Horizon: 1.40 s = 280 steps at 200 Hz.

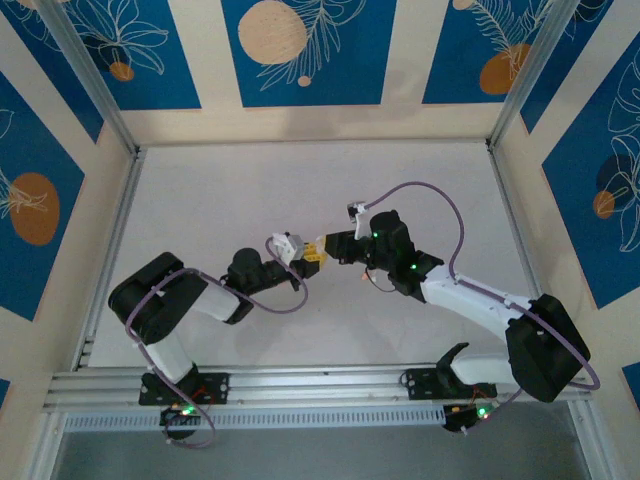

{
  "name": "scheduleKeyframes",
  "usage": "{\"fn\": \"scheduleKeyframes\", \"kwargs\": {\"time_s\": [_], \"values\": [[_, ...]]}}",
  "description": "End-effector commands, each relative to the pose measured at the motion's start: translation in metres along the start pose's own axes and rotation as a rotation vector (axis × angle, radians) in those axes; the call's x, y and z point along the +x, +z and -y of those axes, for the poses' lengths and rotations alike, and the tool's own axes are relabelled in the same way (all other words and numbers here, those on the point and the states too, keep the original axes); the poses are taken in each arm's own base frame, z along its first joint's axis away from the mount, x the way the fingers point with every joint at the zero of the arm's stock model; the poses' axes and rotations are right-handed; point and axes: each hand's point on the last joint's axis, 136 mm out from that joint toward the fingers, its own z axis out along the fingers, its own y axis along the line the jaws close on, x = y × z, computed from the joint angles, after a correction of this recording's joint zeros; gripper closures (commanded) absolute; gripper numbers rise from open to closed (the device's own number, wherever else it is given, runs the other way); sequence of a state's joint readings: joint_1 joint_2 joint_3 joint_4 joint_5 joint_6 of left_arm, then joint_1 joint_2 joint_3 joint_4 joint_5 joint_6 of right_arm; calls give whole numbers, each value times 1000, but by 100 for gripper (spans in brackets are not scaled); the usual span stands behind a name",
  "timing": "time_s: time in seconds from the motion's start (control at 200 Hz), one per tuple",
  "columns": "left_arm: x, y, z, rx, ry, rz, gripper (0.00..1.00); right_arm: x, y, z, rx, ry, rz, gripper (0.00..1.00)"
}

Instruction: Insert the wireless bluetooth earbuds into the charging case

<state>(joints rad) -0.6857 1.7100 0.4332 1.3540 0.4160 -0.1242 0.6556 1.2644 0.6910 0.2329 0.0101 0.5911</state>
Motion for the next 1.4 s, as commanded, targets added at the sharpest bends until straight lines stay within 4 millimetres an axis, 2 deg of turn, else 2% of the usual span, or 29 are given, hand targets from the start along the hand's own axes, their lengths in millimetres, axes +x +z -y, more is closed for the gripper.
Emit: {"fn": "scheduleKeyframes", "kwargs": {"time_s": [0.0, 0.27, 0.5, 0.895, 1.1, 1.395], "values": [[-33, 1, 5, 4, 35, 98, 90, 4, -2, 0, -4, -23, 8, 77], [-39, 0, 3, -10, 46, 113, 90, 11, -9, -4, -25, -37, 3, 77], [-40, 0, 7, 10, 54, 114, 89, 10, -10, -11, -65, -43, -3, 70], [-42, -3, 12, 30, 72, 116, 89, -4, -15, -23, -112, -39, 20, 48], [-43, -5, 15, 38, 88, 119, 89, -13, -24, -30, -135, -46, 34, 38], [-42, -9, 20, 51, 184, 120, 89, -25, -56, -39, -131, -6, 7, 38]]}}
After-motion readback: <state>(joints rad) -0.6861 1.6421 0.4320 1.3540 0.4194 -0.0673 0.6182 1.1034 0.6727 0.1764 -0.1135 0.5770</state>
